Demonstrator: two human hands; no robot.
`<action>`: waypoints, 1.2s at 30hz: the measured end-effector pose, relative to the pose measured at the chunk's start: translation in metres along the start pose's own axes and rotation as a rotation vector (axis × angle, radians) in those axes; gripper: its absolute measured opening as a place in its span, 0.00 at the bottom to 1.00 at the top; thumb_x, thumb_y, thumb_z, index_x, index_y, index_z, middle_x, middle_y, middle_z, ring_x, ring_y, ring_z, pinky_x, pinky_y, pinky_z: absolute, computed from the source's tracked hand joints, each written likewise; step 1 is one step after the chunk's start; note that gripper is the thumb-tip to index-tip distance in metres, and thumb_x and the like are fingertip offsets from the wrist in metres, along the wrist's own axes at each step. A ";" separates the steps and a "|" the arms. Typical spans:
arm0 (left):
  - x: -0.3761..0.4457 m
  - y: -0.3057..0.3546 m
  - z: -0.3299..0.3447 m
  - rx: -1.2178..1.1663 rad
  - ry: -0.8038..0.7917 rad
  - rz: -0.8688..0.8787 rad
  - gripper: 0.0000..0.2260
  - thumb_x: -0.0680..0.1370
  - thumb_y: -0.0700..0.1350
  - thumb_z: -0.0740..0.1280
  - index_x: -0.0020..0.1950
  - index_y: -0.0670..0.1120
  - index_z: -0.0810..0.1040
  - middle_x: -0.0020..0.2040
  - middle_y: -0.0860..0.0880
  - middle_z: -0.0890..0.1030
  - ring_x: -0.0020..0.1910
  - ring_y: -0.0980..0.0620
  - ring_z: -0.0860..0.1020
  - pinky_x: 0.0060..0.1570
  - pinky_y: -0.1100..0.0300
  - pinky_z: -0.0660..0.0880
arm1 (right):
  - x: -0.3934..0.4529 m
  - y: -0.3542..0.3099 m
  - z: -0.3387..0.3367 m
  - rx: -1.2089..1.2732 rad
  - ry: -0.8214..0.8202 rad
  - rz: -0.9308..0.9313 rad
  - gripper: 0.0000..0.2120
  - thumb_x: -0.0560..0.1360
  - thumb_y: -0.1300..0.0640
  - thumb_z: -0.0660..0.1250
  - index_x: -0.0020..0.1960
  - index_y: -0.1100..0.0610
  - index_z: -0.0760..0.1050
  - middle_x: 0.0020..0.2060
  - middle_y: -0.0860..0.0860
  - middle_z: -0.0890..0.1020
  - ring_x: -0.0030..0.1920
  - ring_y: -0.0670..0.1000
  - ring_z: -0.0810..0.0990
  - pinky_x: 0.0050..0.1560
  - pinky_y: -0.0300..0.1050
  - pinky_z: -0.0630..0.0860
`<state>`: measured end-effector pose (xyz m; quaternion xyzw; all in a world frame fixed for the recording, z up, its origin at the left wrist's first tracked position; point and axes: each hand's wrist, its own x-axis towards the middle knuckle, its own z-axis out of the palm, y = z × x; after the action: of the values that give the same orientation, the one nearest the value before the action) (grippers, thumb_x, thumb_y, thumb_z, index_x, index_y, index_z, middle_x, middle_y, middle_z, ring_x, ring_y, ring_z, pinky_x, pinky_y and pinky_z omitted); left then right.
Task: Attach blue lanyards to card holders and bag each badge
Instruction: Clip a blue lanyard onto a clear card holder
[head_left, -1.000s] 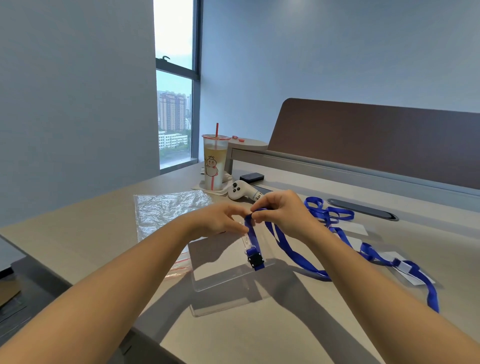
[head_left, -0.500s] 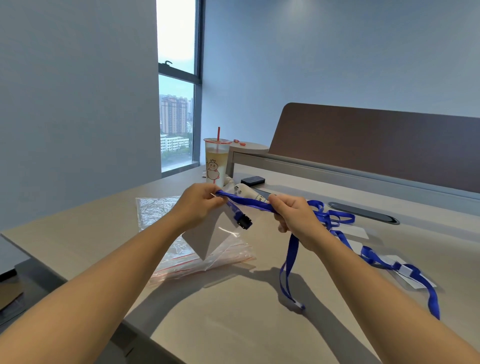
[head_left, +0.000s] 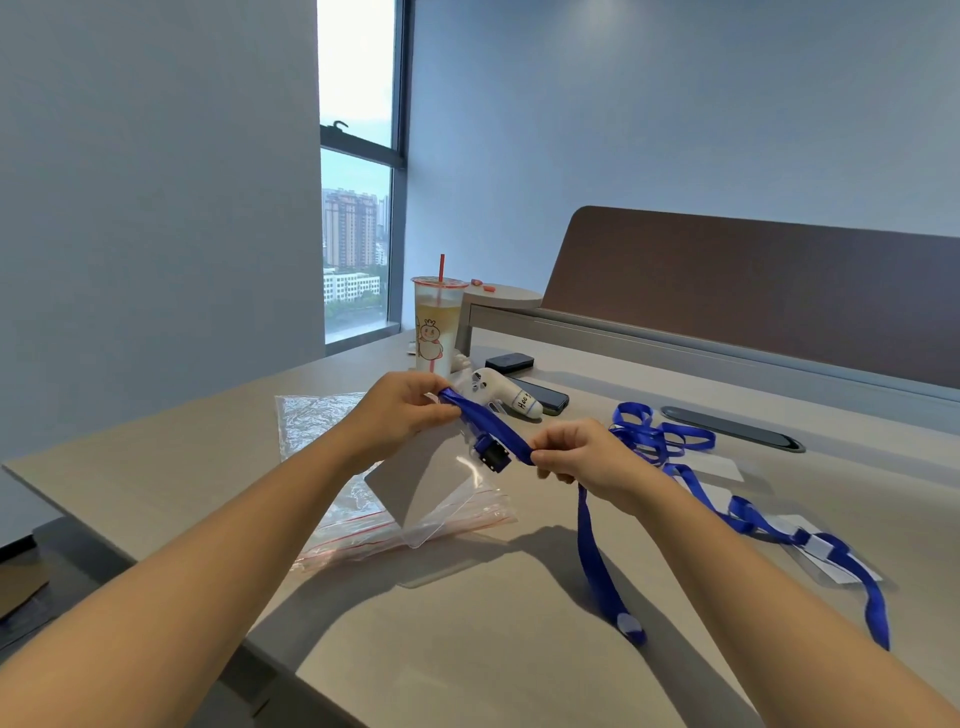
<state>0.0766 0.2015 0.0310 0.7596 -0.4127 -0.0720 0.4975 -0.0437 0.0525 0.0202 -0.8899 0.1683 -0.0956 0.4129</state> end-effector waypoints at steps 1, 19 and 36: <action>0.000 -0.001 -0.001 -0.005 -0.007 -0.008 0.03 0.77 0.40 0.62 0.47 0.46 0.73 0.36 0.53 0.74 0.35 0.55 0.72 0.33 0.66 0.68 | 0.000 0.000 0.000 0.000 -0.004 0.003 0.10 0.76 0.63 0.60 0.54 0.62 0.77 0.33 0.48 0.76 0.34 0.44 0.70 0.37 0.35 0.68; -0.001 -0.002 0.001 -0.031 -0.168 0.037 0.06 0.77 0.38 0.61 0.47 0.44 0.77 0.38 0.54 0.76 0.38 0.58 0.74 0.33 0.73 0.72 | 0.005 0.001 0.000 0.022 -0.098 0.008 0.09 0.73 0.63 0.65 0.36 0.54 0.73 0.31 0.48 0.76 0.32 0.44 0.72 0.35 0.32 0.71; -0.002 0.006 0.032 0.155 -0.673 0.005 0.10 0.77 0.39 0.62 0.55 0.38 0.78 0.37 0.55 0.77 0.30 0.66 0.75 0.33 0.77 0.68 | 0.013 -0.008 -0.011 0.229 -0.091 0.055 0.07 0.72 0.63 0.65 0.35 0.59 0.74 0.32 0.52 0.75 0.33 0.47 0.72 0.35 0.36 0.72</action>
<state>0.0552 0.1793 0.0195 0.7280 -0.5597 -0.2854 0.2744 -0.0333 0.0443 0.0335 -0.8354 0.1619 -0.0624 0.5216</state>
